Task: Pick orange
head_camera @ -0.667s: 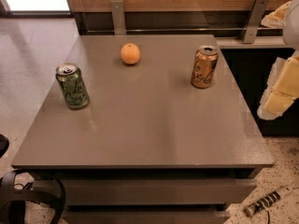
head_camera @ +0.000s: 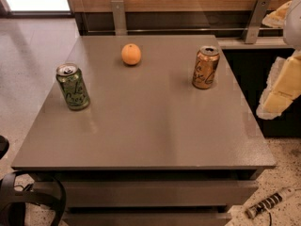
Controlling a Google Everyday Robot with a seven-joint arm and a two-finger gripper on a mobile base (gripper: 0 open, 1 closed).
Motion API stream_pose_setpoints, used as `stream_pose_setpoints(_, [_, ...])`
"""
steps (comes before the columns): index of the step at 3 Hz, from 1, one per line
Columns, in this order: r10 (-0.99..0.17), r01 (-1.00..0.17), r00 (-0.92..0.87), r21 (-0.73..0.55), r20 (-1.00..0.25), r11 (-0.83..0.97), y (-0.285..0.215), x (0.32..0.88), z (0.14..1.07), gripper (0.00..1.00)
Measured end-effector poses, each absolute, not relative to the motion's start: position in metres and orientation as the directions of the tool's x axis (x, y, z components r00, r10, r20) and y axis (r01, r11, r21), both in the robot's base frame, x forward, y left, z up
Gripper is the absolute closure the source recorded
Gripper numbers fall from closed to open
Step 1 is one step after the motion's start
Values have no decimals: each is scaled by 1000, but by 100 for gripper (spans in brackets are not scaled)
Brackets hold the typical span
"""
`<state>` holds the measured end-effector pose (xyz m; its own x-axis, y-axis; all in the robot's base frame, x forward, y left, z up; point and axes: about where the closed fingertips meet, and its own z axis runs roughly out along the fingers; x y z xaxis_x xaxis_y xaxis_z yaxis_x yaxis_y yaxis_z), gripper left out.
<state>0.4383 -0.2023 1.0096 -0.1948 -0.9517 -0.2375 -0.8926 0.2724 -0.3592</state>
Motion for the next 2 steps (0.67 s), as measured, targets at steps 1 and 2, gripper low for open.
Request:
stream_pose_setpoints(1, [-912, -866, -208, -367, -354, 340, -161, 467, 1005, 0])
stream_pose_setpoints(2, [-812, -833, -171, -358, -559, 422, -94, 505, 1006, 0])
